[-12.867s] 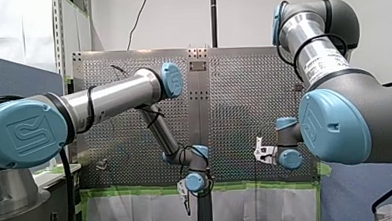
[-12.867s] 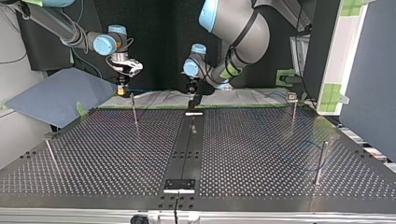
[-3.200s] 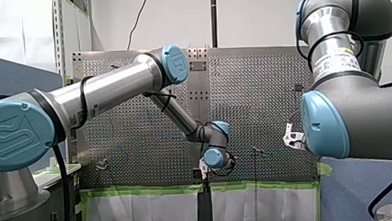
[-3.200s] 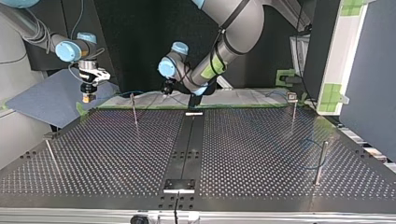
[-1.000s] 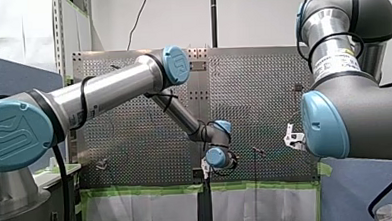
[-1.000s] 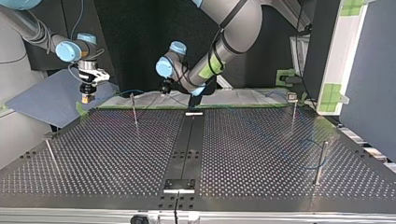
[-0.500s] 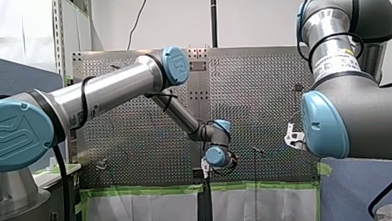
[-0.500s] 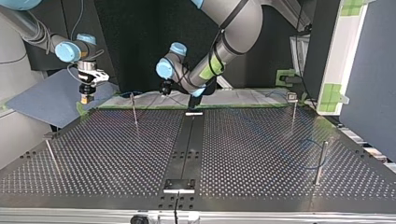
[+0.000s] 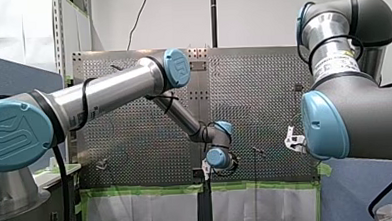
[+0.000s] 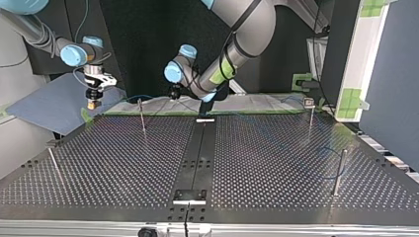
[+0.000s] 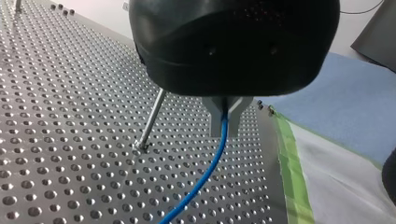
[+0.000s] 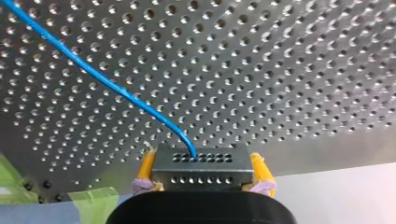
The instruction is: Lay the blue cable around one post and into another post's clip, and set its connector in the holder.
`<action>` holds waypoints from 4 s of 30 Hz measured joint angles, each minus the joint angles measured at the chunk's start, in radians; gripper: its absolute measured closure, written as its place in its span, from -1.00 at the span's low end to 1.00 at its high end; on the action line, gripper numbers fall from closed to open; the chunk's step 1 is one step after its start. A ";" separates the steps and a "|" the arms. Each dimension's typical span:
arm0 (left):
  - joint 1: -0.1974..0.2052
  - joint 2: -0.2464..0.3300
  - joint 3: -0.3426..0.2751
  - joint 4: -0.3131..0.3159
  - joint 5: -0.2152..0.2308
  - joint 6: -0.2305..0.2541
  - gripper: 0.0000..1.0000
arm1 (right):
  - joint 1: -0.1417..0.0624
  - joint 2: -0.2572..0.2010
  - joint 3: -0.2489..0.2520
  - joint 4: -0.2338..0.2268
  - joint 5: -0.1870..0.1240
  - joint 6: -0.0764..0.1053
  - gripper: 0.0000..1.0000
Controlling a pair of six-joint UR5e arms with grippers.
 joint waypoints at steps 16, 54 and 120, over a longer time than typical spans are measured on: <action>0.004 0.000 0.012 -0.017 -0.014 0.011 1.00 | -0.003 0.005 -0.011 0.055 0.001 -0.023 0.51; -0.012 0.002 0.047 -0.031 -0.018 0.056 1.00 | -0.016 -0.014 -0.022 0.081 0.012 -0.035 0.51; -0.022 0.037 0.009 -0.093 -0.013 0.186 -1.00 | -0.001 -0.012 -0.022 0.076 -0.028 -0.036 0.51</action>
